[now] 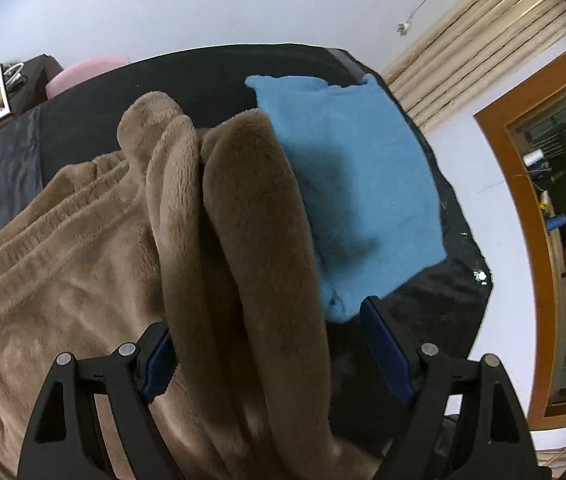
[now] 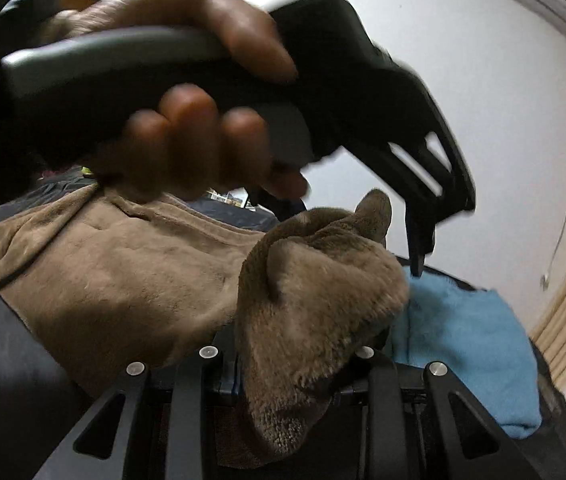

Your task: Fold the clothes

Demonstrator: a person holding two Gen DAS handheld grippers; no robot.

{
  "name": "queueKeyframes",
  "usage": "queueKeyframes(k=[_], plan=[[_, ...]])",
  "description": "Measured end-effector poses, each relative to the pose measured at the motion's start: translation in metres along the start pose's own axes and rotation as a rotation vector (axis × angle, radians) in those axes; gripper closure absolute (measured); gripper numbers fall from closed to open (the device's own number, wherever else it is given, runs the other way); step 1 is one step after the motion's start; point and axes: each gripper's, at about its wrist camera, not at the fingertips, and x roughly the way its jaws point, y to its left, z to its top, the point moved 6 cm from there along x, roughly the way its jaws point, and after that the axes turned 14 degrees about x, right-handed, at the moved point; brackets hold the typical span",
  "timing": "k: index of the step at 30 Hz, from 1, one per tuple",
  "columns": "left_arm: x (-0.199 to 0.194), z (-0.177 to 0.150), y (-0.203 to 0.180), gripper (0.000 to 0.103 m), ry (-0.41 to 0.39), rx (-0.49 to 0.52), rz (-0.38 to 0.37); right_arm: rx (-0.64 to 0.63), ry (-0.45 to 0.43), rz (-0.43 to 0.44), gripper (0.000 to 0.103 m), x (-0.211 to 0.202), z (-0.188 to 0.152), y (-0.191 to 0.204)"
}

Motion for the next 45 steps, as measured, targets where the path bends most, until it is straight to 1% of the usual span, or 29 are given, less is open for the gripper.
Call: queueKeyframes(k=[2,3,4,5,6,7,8,9,12,15,20,23,27,30,33,37,42,45], plan=[[0.002,0.000,0.006,0.017,0.000,-0.005,0.024,0.010,0.003,0.007,0.072,0.000,0.000,-0.002],[0.002,-0.001,0.011,0.020,-0.002,-0.009,0.032,0.020,0.006,0.009,0.072,0.001,0.000,-0.003],[0.002,-0.003,0.016,0.025,-0.002,-0.010,0.036,0.027,0.009,0.010,0.072,0.001,0.000,-0.005],[0.002,-0.004,0.020,0.039,0.002,-0.007,0.039,0.034,0.013,0.013,0.072,0.002,0.000,-0.006],[0.002,-0.005,0.025,0.049,0.005,-0.008,0.040,0.044,0.018,0.017,0.072,0.002,-0.001,-0.007],[0.001,-0.007,0.030,0.054,0.003,-0.015,0.034,0.052,0.023,0.022,0.072,0.003,-0.001,-0.008],[-0.001,-0.008,0.034,0.064,-0.003,-0.022,0.032,0.061,0.028,0.028,0.072,0.004,-0.001,-0.009],[-0.004,-0.010,0.037,0.070,-0.012,-0.028,0.032,0.073,0.034,0.033,0.073,0.005,-0.001,-0.011],[-0.011,-0.013,0.041,0.075,-0.039,-0.034,0.028,0.099,0.034,0.042,0.075,0.006,-0.001,-0.015],[-0.025,-0.015,0.041,0.076,-0.082,-0.027,0.025,0.120,0.026,0.060,0.078,0.002,0.003,-0.017],[-0.058,-0.016,0.042,0.076,-0.173,-0.011,0.022,0.172,-0.005,0.095,0.078,-0.011,0.034,-0.013],[-0.085,-0.022,0.049,0.076,-0.235,-0.012,0.017,0.165,-0.035,0.111,0.078,-0.020,0.053,-0.002],[-0.119,-0.038,0.070,0.076,-0.301,-0.033,0.013,0.131,-0.064,0.149,0.078,-0.025,0.072,0.031],[-0.141,-0.055,0.092,0.076,-0.339,-0.059,0.024,0.098,-0.079,0.183,0.078,-0.025,0.082,0.062],[-0.162,-0.073,0.119,0.076,-0.371,-0.091,0.037,0.060,-0.090,0.219,0.078,-0.023,0.089,0.096],[-0.186,-0.107,0.156,0.076,-0.409,-0.145,0.052,0.004,-0.096,0.267,0.078,-0.013,0.092,0.144],[-0.195,-0.149,0.199,0.076,-0.436,-0.216,0.053,-0.087,-0.085,0.313,0.078,-0.001,0.083,0.199],[-0.190,-0.169,0.218,0.076,-0.442,-0.257,0.043,-0.140,-0.061,0.332,0.078,0.008,0.073,0.226]])
